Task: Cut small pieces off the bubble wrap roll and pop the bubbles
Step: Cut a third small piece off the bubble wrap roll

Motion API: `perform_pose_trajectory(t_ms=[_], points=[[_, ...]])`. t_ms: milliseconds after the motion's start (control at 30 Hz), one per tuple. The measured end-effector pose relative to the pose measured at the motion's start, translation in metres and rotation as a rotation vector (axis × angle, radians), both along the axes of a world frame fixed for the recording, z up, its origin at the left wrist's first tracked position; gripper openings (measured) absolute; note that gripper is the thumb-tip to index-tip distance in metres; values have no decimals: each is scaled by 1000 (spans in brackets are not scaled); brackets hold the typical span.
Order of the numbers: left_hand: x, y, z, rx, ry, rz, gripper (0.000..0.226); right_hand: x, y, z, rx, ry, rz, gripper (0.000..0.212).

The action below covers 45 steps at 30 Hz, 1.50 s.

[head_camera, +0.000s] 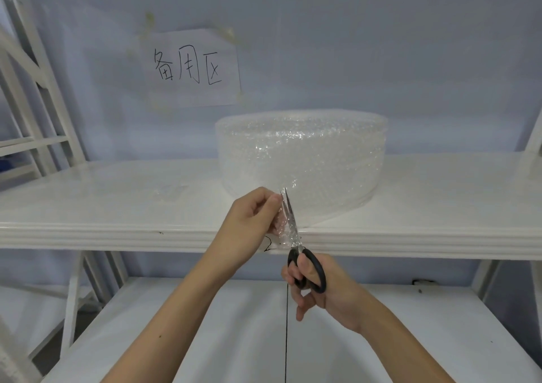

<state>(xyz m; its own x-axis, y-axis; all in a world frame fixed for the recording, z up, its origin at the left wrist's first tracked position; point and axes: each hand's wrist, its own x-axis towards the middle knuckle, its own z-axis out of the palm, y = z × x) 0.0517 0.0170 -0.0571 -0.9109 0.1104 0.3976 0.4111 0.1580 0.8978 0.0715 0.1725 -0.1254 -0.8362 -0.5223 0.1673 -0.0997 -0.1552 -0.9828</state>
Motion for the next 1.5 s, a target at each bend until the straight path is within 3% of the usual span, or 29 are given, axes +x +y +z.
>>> perform_pose_trajectory(t_ms=[233,500,633,1033,1267,1400,1500], points=[[4,-1,3,-19,36,-49,23,-6,0,20,38,33,-19,37],[5,-1,3,-4,39,-57,23,-12,5,26,104,63,-29,61],[7,0,4,1,54,-75,23,-11,7,27,99,74,-17,50],[9,-2,2,-65,39,-135,27,-15,5,39,88,111,-5,49],[10,-6,2,-123,34,-150,24,-19,2,47,118,125,-66,100],[8,-13,8,-197,16,-191,25,-18,-1,45,109,128,-92,72],[5,-20,13,-172,-35,-134,47,-15,-2,41,69,113,-71,55]])
